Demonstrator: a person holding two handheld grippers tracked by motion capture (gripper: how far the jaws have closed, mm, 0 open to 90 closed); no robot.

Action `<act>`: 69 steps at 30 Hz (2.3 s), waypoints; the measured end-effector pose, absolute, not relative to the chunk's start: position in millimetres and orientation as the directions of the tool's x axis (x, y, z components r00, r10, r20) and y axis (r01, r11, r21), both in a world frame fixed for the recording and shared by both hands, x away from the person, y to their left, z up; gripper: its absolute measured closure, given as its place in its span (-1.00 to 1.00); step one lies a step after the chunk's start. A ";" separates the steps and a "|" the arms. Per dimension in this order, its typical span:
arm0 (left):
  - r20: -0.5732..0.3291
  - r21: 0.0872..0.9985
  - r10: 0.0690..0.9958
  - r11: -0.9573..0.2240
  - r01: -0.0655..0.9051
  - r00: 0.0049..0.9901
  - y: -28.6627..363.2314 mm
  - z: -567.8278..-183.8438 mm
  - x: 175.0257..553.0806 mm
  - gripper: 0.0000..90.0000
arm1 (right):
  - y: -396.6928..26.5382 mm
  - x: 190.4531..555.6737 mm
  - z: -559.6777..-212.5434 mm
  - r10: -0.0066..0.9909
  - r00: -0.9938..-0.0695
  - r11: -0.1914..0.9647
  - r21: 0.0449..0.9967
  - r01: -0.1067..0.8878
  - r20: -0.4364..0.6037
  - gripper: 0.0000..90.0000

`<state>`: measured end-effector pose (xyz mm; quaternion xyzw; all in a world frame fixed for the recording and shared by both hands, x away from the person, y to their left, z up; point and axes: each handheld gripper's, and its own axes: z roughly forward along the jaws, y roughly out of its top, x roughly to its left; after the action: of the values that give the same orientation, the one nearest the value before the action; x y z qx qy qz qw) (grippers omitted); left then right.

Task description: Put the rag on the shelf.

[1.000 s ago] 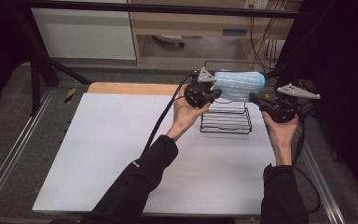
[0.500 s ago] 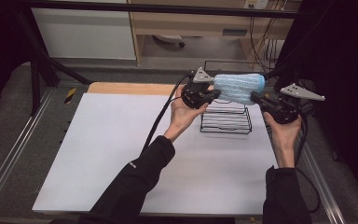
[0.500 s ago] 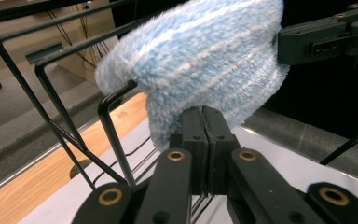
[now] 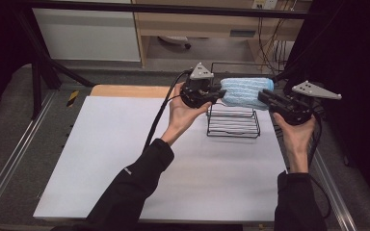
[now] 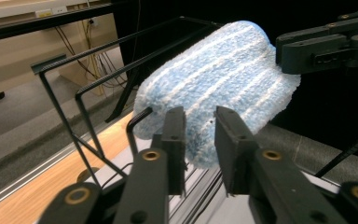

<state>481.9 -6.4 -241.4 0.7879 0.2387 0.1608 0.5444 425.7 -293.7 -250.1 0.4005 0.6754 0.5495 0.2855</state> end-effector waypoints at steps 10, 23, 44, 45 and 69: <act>-0.004 0.918 0.559 -0.326 0.224 0.829 22.7 -238.1 472.0 0.17 | -289.7 411.4 -236.0 0.845 -0.531 0.066 0.974 0.218 0.062 0.20; 0.002 0.876 0.590 -0.390 0.283 0.807 86.1 -267.3 450.0 -0.35 | -259.9 393.2 -246.6 0.814 -0.578 0.105 0.962 0.253 0.064 -0.65; -0.056 0.864 0.695 -0.326 0.383 0.717 183.0 -358.5 406.8 -0.80 | -233.5 378.1 -331.8 0.757 -0.643 0.181 0.909 0.374 0.114 -0.98; -0.054 0.863 0.694 -0.329 0.383 0.718 186.7 -363.0 403.8 -0.80 | -234.2 377.2 -337.9 0.754 -0.644 0.172 0.907 0.385 0.130 -0.98; -0.053 0.814 0.749 -0.350 0.463 0.660 262.9 -438.1 365.8 -0.80 | -275.2 350.7 -434.0 0.740 -0.638 0.196 0.841 0.505 0.212 -0.98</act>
<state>365.8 262.9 -438.1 0.8045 0.3768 0.1673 0.4276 350.7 -275.2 -434.0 0.4077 0.7636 0.4858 0.1208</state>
